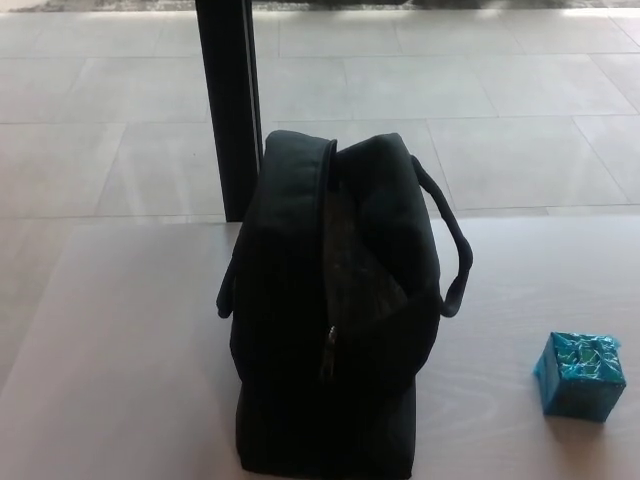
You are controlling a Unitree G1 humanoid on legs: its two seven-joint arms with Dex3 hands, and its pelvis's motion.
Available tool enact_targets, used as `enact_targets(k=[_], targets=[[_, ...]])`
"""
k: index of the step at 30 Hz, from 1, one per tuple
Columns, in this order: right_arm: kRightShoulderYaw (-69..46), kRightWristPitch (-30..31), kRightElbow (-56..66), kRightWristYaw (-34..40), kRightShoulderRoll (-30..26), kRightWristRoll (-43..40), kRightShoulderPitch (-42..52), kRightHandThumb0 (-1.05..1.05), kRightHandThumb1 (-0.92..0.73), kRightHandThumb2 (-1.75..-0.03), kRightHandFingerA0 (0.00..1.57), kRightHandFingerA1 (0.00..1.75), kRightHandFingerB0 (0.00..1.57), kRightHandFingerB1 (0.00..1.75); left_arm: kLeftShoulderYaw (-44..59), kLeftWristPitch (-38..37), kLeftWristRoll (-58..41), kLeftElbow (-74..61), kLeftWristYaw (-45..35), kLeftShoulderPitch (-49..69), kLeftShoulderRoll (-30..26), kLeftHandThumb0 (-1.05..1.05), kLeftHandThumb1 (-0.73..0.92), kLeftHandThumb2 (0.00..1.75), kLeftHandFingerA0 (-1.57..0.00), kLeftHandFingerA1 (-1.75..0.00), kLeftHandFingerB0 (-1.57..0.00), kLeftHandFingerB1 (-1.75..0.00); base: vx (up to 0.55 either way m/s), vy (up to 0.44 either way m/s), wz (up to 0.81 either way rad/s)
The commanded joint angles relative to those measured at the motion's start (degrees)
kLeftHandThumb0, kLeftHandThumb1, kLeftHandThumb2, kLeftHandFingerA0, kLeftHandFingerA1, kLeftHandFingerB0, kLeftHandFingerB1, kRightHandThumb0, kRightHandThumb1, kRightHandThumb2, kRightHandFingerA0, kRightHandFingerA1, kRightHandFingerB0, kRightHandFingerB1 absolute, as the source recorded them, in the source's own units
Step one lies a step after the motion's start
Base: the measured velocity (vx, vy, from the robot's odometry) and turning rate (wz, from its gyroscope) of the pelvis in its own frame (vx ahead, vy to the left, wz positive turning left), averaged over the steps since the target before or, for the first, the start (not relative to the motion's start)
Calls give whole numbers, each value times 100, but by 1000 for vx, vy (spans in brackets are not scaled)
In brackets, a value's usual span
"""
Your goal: The robot uses its right hand to pick up the cube kept on the middle of the desk and put it inside the bag next to it
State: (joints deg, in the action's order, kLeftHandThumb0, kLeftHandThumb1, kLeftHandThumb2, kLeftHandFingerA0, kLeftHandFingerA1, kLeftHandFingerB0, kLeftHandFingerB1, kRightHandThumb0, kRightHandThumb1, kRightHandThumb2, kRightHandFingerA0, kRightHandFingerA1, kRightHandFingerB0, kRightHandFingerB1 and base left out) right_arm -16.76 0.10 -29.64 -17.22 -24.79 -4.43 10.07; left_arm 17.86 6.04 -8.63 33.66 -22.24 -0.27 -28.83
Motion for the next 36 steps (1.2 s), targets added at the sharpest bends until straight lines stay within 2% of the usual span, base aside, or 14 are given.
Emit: enact_targets(k=[1,5,6,7,9,10,12,13,20,22,26,27,30,36], targets=[[-518,-11,521,-581,-352,-648,106,-89,-64,-107,3,27,6,11,376,1237,-998,-370,-1194,-58,-376,-105,37,103,-23,-76,-7,-66,0,0,0],[-863,-293,614,-542,-446,-690,39,-89,-65,-106,0,28,0,10,421,1312,-991,-350,-1224,-84,-378,-105,54,70,-23,-81,-13,-71,0,0,0],[-996,-283,706,-513,-467,-746,10,-89,-81,-64,0,27,0,15,415,1318,-985,-342,-1244,-95,-374,-105,36,103,-23,-76,-4,-65,0,0,0],[-1351,-300,966,-271,-565,-839,-110,-92,-68,-107,0,27,0,9,400,1323,-985,-348,-1294,-98,-354,-52,4,90,-17,-66,-6,-61,0,0,0],[-1584,-158,1125,-61,-712,-749,-313,-91,-66,-109,1,29,0,10,399,1356,-976,-371,-1296,-53,-342,-51,4,90,-18,-66,-7,-61,-2,-3,-4],[-1713,-66,1208,-54,-706,-866,-445,-91,-65,-107,1,30,0,10,418,1398,-982,-403,-1254,-44,-333,-105,37,103,-24,-77,-7,-67,-3,-6,-6],[-1795,108,1272,13,-708,-824,-602,-90,-64,-107,0,32,0,10,439,1416,-990,-432,-1252,-9,-333,-105,39,106,-25,-77,-6,-66,0,0,0],[-1828,58,1273,-6,-753,-812,-687,-95,-65,-107,1,33,1,7,467,1489,-1024,-461,-1243,11,-325,-51,6,92,-19,-67,-8,-61,0,0,0],[-1805,824,1547,712,-1161,-340,-1696,-95,-63,-106,1,44,7,26,479,1552,-1031,-500,-1304,99,-360,-52,4,91,-15,-65,-4,-60,-4,-7,4],[-1737,985,1617,920,-1223,-270,-2085,-96,-61,-100,30,95,2,50,507,1516,-1048,-484,-1297,97,-331,-53,4,91,-16,-65,-4,-60,0,0,0],[-1187,1289,1727,735,-1463,16,-2630,-104,-65,-108,3,73,0,54,507,1566,-1067,-525,-1290,141,-314,-54,6,92,-13,-64,-2,-59,0,0,0],[-1053,1305,1730,534,-1511,-52,-2732,-100,-69,-66,0,64,0,52,510,1568,-1074,-530,-1281,143,-309,-54,6,93,-13,-64,-2,-59,0,0,0],[-529,1419,1669,248,-1669,47,-2942,-105,-62,-105,0,11,0,1,513,1591,-1092,-546,-1259,147,-304,-55,8,94,-13,-65,-2,-59,0,0,0],[1192,662,185,-330,-1598,810,-3931,-104,-56,-104,0,0,0,2,729,1749,-1296,-534,-1111,72,-195,-57,14,99,-11,-65,0,-59,0,0,0]])
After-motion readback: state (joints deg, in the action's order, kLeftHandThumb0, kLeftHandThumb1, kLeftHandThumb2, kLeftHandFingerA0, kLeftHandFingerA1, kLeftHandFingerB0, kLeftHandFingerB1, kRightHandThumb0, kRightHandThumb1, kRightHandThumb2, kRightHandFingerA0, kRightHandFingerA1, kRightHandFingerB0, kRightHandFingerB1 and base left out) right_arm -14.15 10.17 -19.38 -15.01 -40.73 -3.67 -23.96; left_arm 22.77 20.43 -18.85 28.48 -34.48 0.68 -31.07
